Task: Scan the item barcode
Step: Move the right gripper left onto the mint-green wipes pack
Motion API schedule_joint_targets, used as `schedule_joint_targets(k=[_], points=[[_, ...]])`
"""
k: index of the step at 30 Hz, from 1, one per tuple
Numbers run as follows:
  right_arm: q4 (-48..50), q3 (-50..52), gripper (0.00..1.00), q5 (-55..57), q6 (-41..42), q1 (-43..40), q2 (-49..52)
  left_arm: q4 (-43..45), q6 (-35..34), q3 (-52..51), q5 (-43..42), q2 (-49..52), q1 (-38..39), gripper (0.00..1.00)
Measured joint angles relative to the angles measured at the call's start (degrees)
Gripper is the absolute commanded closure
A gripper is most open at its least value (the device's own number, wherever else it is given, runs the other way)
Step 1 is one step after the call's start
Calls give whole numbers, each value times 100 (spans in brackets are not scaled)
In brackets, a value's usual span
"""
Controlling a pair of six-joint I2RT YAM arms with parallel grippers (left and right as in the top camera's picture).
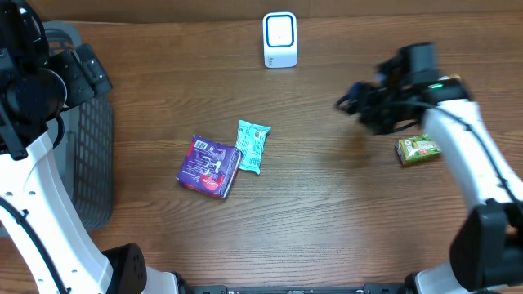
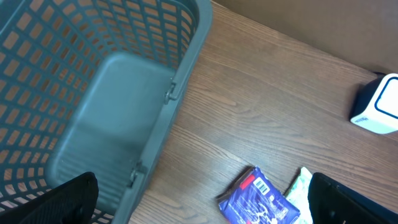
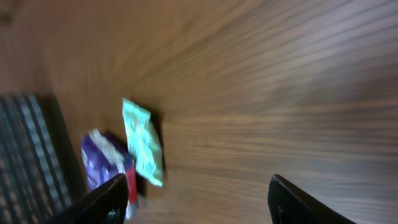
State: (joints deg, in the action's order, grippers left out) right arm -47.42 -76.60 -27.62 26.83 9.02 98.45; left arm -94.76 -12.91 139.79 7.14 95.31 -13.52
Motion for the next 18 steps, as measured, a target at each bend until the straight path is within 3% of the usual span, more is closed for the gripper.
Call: schedule_joint_targets(k=[6, 10, 18], points=[[1032, 695, 31, -44, 848, 1185, 483, 0, 0, 0, 0, 0, 0, 0], [1818, 1051, 42, 177, 1512, 1875, 595, 0, 0, 0, 0, 0, 0, 1], [2612, 1329, 46, 975, 2317, 2629, 634, 2, 0, 0, 0, 0, 0, 1]])
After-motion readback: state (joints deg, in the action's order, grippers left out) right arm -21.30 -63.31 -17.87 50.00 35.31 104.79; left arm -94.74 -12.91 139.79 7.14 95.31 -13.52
